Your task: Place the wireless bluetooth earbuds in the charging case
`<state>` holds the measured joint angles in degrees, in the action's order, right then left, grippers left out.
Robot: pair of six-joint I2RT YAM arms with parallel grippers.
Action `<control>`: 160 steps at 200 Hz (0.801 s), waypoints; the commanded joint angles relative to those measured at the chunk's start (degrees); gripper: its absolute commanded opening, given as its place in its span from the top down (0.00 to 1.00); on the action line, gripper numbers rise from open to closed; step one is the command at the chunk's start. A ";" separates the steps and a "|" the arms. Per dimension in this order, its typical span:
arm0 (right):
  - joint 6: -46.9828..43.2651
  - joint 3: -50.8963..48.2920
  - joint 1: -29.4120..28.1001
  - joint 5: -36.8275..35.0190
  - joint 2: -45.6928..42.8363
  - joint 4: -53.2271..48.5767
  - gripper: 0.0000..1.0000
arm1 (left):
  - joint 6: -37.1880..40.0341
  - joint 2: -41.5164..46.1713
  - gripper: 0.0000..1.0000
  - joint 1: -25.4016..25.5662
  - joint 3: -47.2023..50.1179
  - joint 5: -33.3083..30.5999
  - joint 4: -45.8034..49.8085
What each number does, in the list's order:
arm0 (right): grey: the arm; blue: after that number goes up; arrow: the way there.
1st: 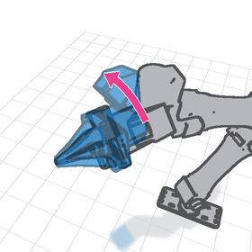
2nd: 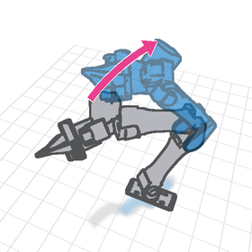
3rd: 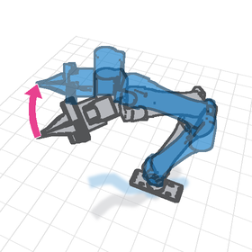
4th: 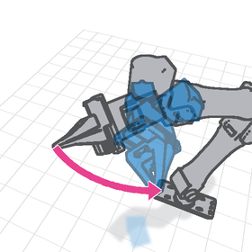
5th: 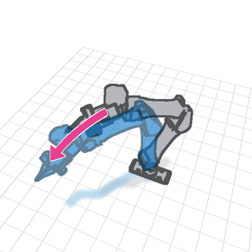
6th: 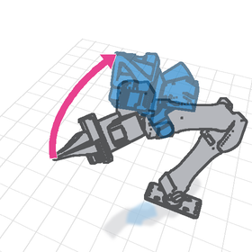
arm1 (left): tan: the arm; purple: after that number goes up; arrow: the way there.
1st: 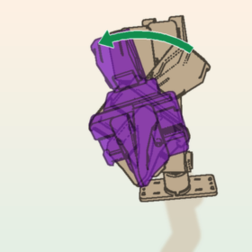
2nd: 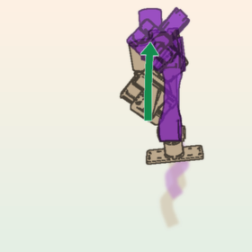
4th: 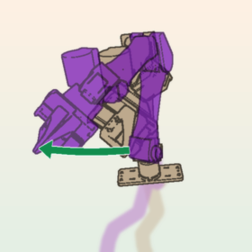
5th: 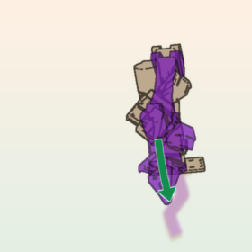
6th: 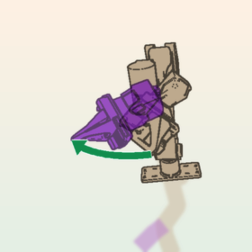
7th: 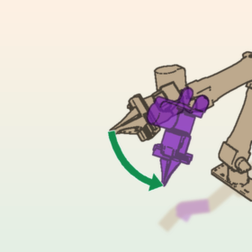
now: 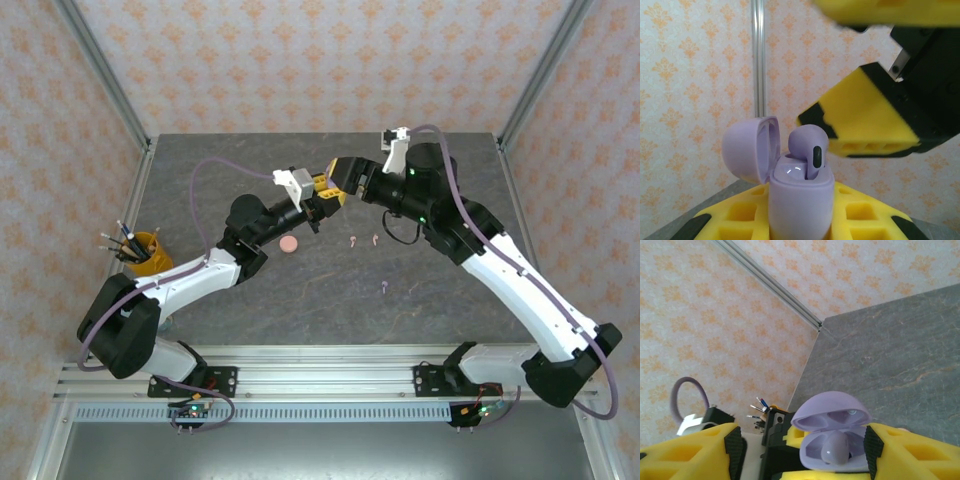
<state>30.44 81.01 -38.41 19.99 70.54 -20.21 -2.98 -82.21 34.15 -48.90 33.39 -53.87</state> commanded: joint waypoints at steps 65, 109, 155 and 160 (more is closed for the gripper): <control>1.21 3.15 0.26 5.70 2.29 1.44 0.34 | 0.79 1.38 1.00 0.41 0.57 -0.78 -2.91; 1.38 4.57 0.27 8.25 4.10 1.68 0.35 | 0.61 1.10 1.00 0.47 0.47 -0.81 -2.87; 2.34 5.41 0.27 11.27 5.54 3.06 0.35 | 0.52 1.11 1.00 0.48 0.47 -0.87 -2.81; 2.43 5.51 0.27 11.53 5.70 3.15 0.35 | 0.52 1.09 1.00 0.46 0.32 -0.79 -2.90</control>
<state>31.20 84.58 -37.36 25.63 74.78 -19.51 -3.01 -82.21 34.02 -48.45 31.33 -53.78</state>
